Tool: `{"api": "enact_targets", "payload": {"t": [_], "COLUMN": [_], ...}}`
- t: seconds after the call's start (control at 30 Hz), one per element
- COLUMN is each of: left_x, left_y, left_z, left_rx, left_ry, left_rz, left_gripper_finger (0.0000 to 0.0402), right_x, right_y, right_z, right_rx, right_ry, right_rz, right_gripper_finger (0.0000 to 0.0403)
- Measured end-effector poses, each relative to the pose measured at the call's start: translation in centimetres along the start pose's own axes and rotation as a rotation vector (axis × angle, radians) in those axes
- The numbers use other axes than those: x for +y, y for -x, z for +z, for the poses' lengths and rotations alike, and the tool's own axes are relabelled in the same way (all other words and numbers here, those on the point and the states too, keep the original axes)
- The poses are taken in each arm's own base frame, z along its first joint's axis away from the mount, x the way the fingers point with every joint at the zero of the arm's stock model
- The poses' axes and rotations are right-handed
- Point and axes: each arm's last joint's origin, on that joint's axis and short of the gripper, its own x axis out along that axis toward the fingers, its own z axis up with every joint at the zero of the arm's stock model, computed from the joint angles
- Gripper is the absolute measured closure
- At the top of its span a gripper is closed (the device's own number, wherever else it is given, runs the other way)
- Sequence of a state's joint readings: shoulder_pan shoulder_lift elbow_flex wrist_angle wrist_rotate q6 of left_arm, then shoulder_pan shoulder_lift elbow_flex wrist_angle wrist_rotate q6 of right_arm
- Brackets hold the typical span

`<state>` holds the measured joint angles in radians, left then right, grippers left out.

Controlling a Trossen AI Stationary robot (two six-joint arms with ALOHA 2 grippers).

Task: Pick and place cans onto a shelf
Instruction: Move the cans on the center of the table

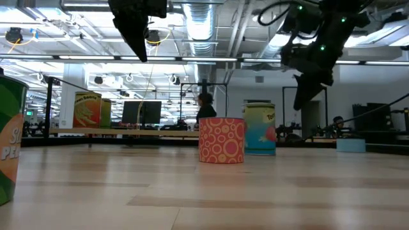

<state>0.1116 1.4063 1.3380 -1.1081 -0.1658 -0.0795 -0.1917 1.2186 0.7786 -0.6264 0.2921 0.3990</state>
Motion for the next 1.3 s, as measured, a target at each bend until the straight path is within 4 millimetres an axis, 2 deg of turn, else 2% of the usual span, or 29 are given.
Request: {"api": "enact_targets", "payload": {"t": [0.1, 0.27, 0.43, 0.5, 0.6, 0.7, 0.77, 0.87, 1.0, 1.1, 1.3], "left_x": [0.0, 0.0, 0.0, 0.0, 0.0, 0.0, 0.0, 0.0, 0.0, 0.0, 0.0], "left_y": [0.0, 0.0, 0.0, 0.0, 0.0, 0.0, 0.0, 0.0, 0.0, 0.0, 0.0], "left_z": [0.0, 0.0, 0.0, 0.0, 0.0, 0.0, 0.0, 0.0, 0.0, 0.0, 0.1], "left_rx": [0.0, 0.0, 0.0, 0.0, 0.002, 0.004, 0.004, 0.003, 0.0, -0.003, -0.008], "left_ry": [0.0, 0.012, 0.012, 0.012, 0.014, 0.014, 0.014, 0.014, 0.014, 0.011, 0.012], "left_rz": [0.0, 0.0, 0.0, 0.0, 0.0, 0.0, 0.001, 0.002, 0.004, 0.006, 0.006], "left_gripper_finger": [0.0401, 0.0401, 0.0401, 0.0402, 0.0401, 0.0401, 0.0401, 0.0401, 0.0401, 0.0402, 0.0401], "right_x": [1.1, 2.7, 4.8, 5.7, 6.2, 5.5, 4.6, 2.6, 0.1, -1.4, -3.4], "right_y": [-0.3, -2.5, -4.5, -4.6, -4.0, -3.1, -2.3, -1.1, -0.3, -0.5, -2.9], "right_z": [-0.1, -0.8, 0.1, 0.9, 1.5, 1.0, 0.3, -0.5, -1.4, -1.7, -1.7], "right_rx": [0.019, 0.103, -0.002, -0.044, -0.053, -0.02, 0.02, 0.058, 0.149, 0.222, 0.337], "right_ry": [0.038, 0.099, 0.121, 0.142, 0.166, 0.177, 0.161, 0.106, -0.026, -0.14, -0.198], "right_rz": [0.08, 0.082, 0.172, 0.242, 0.252, 0.183, 0.069, -0.147, -0.323, -0.408, -0.571], "right_gripper_finger": [0.04, 0.0401, 0.0401, 0.0401, 0.04, 0.0401, 0.0401, 0.04, 0.0401, 0.04, 0.0401]}}
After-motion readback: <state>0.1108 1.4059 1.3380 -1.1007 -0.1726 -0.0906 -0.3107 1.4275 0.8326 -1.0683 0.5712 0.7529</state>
